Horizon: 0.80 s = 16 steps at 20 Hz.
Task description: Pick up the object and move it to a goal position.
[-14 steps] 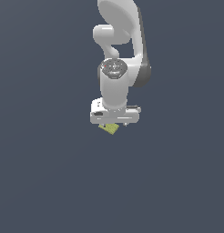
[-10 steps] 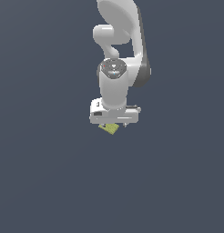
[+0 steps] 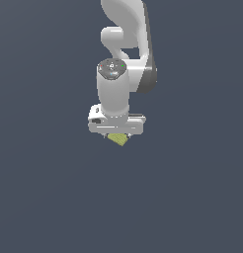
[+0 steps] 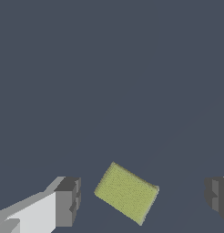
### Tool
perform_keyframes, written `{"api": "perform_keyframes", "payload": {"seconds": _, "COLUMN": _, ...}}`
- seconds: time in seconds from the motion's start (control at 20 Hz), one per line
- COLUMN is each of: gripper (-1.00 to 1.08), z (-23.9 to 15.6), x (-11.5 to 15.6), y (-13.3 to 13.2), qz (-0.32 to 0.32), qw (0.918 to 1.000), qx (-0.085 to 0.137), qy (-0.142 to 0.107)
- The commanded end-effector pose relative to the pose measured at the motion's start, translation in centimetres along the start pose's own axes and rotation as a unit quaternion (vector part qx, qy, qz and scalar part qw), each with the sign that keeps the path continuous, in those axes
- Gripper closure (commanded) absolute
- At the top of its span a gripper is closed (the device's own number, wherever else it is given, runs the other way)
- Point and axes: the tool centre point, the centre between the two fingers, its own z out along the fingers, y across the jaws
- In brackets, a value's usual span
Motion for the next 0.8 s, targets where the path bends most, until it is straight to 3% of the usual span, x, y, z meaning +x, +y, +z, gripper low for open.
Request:
{"api": "perform_keyframes", "payload": {"seconds": 0.0, "gripper": -0.92, "z": 0.1, "x": 0.0, "y": -0.1, "qz": -0.002, "qw": 1.0, "qx": 0.0, "qy": 0.0}}
{"api": "perform_keyframes", "payload": {"seconds": 0.75, "gripper": -0.92, "z": 2.5, "x": -1.6, "y": 0.5, "qz": -0.098, "qw": 0.9951, "qx": -0.005, "qy": -0.001}}
